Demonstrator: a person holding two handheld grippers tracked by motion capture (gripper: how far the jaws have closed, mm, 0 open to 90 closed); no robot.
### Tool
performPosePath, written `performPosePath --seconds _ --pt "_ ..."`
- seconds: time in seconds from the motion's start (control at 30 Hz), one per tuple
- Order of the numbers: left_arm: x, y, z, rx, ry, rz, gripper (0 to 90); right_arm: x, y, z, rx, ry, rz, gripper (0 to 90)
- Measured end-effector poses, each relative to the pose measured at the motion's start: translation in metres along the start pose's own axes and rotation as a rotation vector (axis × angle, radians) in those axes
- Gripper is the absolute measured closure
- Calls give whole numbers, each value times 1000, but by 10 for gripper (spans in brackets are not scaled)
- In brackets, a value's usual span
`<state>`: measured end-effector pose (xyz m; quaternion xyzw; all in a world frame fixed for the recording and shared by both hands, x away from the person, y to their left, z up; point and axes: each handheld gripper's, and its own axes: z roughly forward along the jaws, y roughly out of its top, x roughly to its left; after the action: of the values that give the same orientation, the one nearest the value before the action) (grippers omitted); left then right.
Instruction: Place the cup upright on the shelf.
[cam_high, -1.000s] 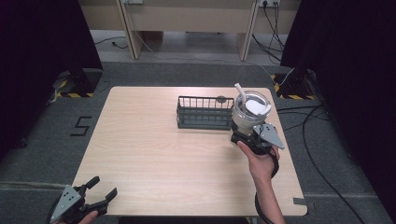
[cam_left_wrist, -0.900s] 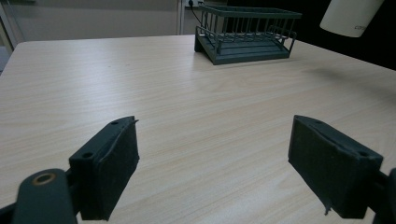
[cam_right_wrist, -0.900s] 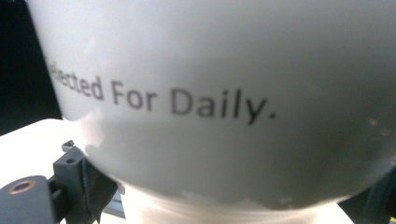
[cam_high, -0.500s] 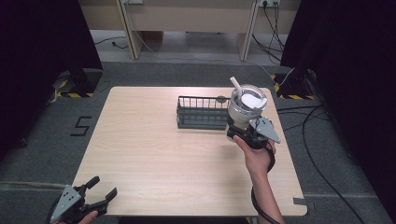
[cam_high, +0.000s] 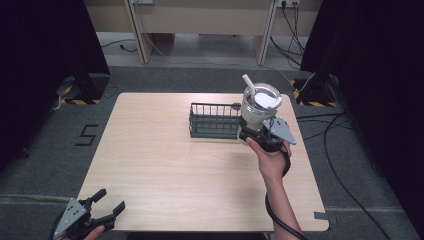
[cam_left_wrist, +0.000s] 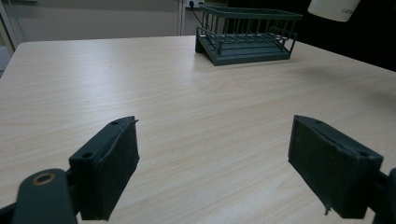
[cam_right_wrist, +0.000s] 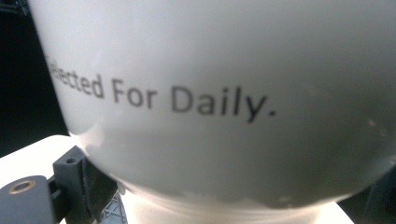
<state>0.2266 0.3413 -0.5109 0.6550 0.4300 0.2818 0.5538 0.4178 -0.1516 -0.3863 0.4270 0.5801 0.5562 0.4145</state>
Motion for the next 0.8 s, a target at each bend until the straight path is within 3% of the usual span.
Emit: performPosePath --seconds 0.8 --pt "1 0 0 -3 1 -3 154 11 12 31 -10 20 16 91"
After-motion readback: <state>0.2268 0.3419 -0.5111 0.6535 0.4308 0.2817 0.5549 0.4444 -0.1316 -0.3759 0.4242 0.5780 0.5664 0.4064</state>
